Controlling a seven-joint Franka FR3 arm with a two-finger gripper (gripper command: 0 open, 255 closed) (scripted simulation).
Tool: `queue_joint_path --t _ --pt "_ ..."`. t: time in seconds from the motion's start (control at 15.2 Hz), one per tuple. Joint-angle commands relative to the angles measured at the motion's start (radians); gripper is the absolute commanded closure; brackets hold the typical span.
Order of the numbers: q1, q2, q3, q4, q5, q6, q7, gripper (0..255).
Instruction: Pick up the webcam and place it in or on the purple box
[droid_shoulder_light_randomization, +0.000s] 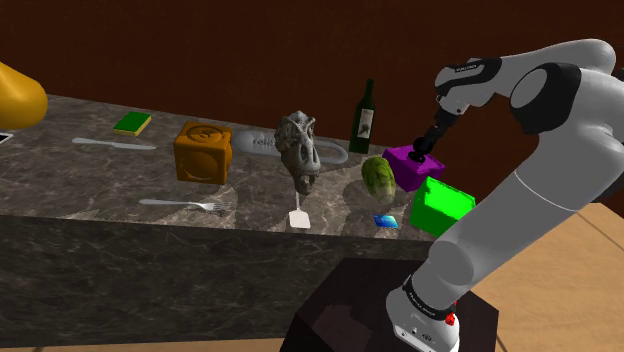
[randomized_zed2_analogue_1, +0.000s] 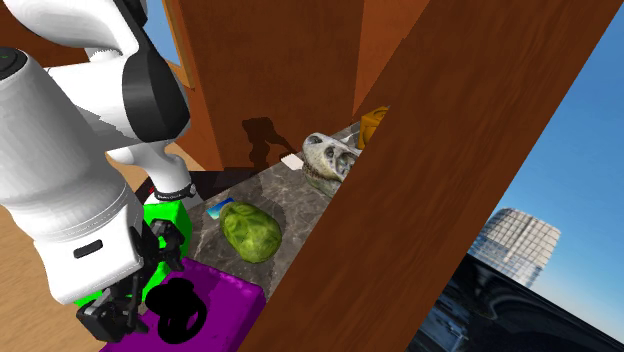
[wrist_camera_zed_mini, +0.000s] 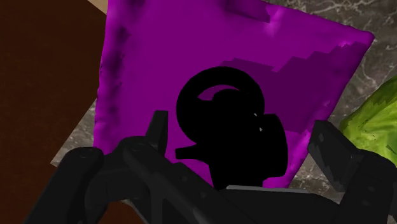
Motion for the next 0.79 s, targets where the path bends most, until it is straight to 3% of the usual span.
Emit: queue_joint_path --t 0.0,0.2,0.73 --pt "0.0 -0.009 0.002 0.027 -0.006 -0.033 0.005 0" --pt "0.002 -0.024 0.005 0.108 -0.016 -0.126 0.012 0" --pt "0.002 -0.024 0.005 0.108 -0.016 -0.126 0.012 0"
